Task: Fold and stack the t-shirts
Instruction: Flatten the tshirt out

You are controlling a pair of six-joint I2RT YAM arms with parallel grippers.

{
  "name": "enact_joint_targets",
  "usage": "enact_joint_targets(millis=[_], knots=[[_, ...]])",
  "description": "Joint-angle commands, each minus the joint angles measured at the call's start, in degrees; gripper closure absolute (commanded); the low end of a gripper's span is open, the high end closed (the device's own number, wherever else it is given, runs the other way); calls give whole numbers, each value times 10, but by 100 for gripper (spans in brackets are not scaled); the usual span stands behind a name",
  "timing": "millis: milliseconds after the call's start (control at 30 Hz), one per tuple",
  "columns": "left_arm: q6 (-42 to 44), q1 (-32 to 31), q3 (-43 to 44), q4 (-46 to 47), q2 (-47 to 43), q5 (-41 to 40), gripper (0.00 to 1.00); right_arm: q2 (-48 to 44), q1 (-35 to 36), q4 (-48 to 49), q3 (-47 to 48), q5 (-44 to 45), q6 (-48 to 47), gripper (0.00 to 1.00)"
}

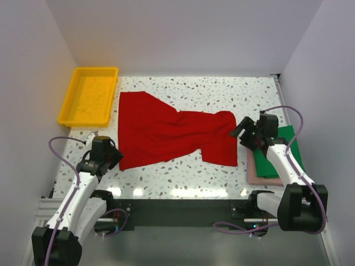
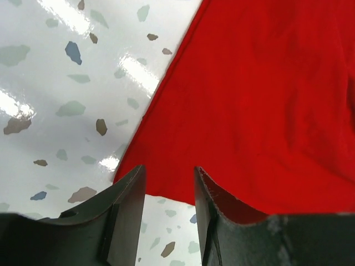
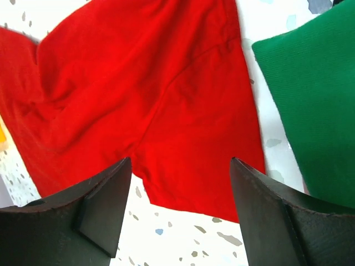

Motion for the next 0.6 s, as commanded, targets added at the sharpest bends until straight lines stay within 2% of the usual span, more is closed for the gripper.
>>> enact_joint_targets(millis=[0, 567], knots=[[-60, -15, 4, -19, 14, -36, 56, 18, 2, 4, 0, 12, -20, 26], [-89, -39, -29, 6, 103, -56, 53, 45, 2, 27, -4, -3, -17, 26]])
